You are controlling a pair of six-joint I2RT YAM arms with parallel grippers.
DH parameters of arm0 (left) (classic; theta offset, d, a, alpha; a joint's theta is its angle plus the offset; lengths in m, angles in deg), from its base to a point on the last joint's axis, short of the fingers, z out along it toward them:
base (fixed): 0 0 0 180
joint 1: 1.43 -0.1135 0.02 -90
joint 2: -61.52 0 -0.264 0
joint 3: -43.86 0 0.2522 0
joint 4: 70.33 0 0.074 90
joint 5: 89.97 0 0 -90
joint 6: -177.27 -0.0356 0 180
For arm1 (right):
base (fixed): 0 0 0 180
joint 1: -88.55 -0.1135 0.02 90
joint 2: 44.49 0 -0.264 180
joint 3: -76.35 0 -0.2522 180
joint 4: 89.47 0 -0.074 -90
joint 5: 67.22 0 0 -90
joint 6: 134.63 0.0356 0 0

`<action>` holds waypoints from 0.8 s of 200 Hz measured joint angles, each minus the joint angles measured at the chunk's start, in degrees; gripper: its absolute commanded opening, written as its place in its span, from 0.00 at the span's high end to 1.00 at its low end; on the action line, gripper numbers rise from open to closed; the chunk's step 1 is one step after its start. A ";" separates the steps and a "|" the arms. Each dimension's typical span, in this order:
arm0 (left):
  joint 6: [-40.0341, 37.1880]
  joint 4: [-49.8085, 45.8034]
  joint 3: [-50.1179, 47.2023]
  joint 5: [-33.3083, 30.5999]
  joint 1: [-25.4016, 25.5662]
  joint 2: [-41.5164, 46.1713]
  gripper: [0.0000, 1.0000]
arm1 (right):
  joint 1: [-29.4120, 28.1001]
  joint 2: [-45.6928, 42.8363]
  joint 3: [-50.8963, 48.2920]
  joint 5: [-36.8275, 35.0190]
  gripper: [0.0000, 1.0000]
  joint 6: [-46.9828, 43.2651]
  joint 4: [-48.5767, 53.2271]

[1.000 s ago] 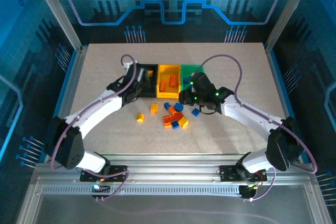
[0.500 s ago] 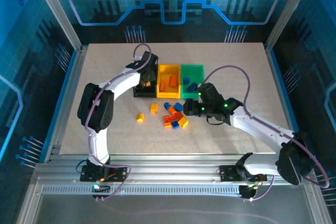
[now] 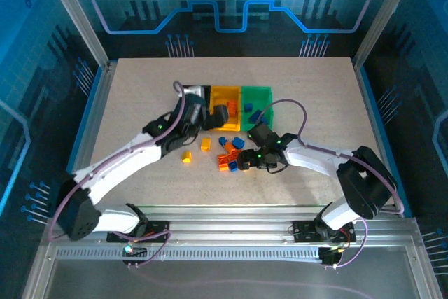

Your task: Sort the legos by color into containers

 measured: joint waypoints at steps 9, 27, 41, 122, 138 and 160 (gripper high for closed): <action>0.57 0.39 -3.50 -0.04 1.38 2.16 0.01 | -0.31 0.50 0.07 -0.35 0.19 0.85 -0.61; 2.82 0.26 -10.38 -0.02 2.80 5.92 0.01 | -0.70 0.79 0.17 -1.27 0.20 2.45 -1.53; 4.52 -0.13 -14.97 -0.02 3.15 8.59 0.01 | -0.85 1.49 0.94 -2.14 0.22 3.50 -1.42; 8.66 -3.02 -21.05 -2.23 3.15 17.77 0.01 | -1.55 5.90 4.61 -6.95 0.44 6.84 1.68; 8.92 -4.42 -21.07 -3.34 3.15 19.15 0.01 | -1.64 5.90 4.31 -7.93 0.51 7.54 2.89; 8.98 -5.95 -21.09 -4.96 3.15 21.24 0.01 | -1.66 5.31 3.10 -8.98 0.61 7.50 4.07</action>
